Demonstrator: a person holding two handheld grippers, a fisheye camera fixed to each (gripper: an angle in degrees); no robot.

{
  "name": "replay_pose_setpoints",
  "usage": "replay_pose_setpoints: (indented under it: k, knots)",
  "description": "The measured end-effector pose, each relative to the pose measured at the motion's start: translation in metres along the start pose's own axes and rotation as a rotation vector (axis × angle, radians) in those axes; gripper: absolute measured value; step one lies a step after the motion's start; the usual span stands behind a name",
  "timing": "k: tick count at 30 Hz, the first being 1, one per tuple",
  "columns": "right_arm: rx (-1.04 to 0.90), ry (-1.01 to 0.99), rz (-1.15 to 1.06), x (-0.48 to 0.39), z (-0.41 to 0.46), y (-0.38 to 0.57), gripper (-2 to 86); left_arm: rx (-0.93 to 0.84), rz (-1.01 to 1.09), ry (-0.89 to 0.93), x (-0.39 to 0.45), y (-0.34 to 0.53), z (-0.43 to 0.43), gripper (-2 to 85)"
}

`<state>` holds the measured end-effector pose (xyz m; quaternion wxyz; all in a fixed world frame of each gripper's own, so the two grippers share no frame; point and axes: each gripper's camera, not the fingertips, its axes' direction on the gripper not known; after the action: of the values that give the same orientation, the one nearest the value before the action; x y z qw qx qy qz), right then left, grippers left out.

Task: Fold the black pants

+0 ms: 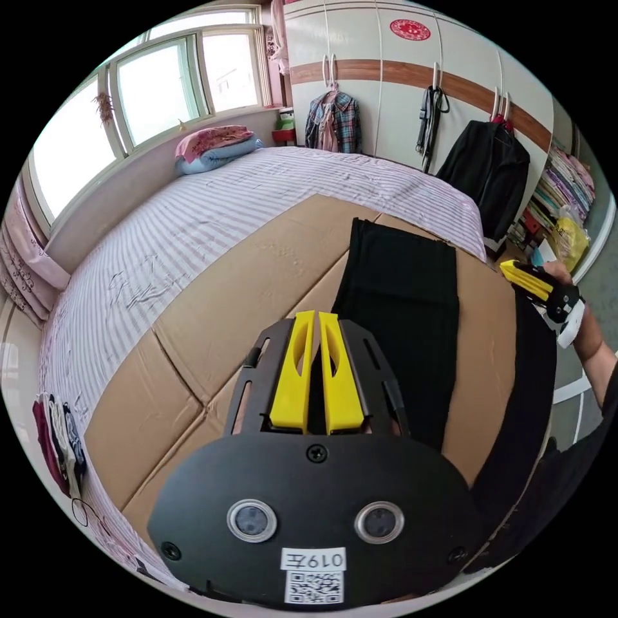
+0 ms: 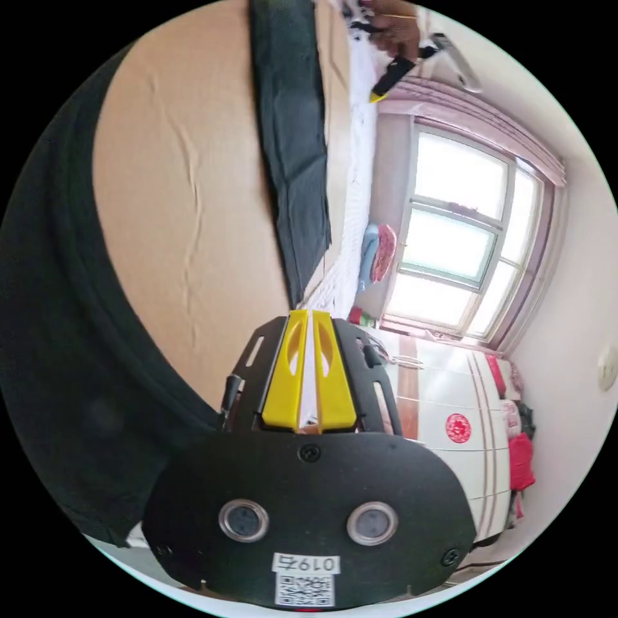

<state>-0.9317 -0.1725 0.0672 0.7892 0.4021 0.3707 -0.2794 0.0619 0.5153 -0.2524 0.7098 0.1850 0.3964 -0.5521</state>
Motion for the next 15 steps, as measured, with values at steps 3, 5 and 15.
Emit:
replay_pose_setpoints:
  k: [3, 5, 15]
  knots:
    - [0.229, -0.055, 0.092, -0.009, -0.067, -0.037, 0.5, 0.008, -0.038, 0.015, 0.004, 0.081, -0.039, 1.8]
    - [0.407, -0.115, 0.104, -0.021, -0.107, -0.077, 3.0, 0.018, -0.097, 0.057, 0.004, 0.127, -0.062, 1.8]
    - [0.646, -0.21, -0.074, -0.09, -0.144, -0.213, 5.7, 0.069, -0.034, 0.054, 0.116, 0.294, -0.155, 1.0]
